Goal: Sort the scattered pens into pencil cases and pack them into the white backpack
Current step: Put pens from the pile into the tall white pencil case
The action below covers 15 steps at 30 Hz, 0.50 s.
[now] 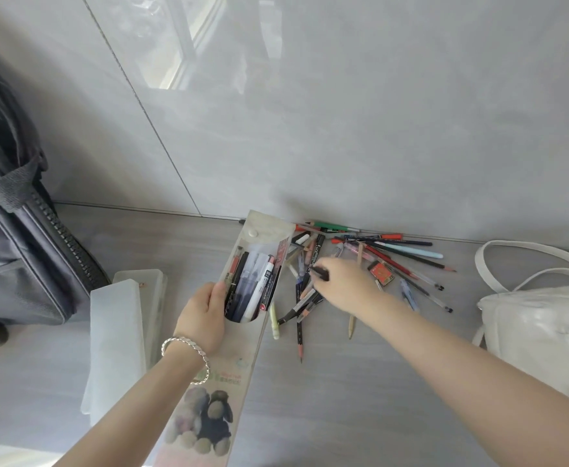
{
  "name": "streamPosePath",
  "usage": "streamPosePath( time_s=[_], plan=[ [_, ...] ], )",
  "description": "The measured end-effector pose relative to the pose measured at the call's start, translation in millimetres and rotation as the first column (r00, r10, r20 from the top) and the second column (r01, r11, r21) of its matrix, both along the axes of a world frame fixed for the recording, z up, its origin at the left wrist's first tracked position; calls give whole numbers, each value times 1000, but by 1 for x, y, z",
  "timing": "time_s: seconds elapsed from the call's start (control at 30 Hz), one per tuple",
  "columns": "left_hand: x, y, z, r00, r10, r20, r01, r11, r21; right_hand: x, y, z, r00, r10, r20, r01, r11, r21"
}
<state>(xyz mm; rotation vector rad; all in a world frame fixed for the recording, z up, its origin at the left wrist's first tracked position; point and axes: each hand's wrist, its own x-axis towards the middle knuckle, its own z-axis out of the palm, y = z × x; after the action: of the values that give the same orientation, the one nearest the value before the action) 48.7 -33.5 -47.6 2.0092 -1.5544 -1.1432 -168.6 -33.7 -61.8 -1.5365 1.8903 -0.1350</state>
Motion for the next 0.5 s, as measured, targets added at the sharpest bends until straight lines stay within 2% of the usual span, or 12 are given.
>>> streamPosePath(
  time_s=[0.1,0.17,0.3,0.37,0.5],
  plan=[
    [2,2,0,1000,-1,-1,1,1000,16,17,-11,-20,976,-94,-196,114,989,94],
    [3,5,1,1000,-2,-9,2,999,32,19,-17,-30,949,-175,-263,219,964,148],
    [4,9,0,1000,-9,-15,9,999,51,16,-16,-46,897,-418,-145,439,880,181],
    [3,10,-1,1000,-20,-9,20,998,57,10,-11,-46,882,-430,-194,464,865,192],
    [-3,13,-2,999,-37,-15,38,997,66,-6,0,-44,870,-328,-367,408,898,163]
  ],
)
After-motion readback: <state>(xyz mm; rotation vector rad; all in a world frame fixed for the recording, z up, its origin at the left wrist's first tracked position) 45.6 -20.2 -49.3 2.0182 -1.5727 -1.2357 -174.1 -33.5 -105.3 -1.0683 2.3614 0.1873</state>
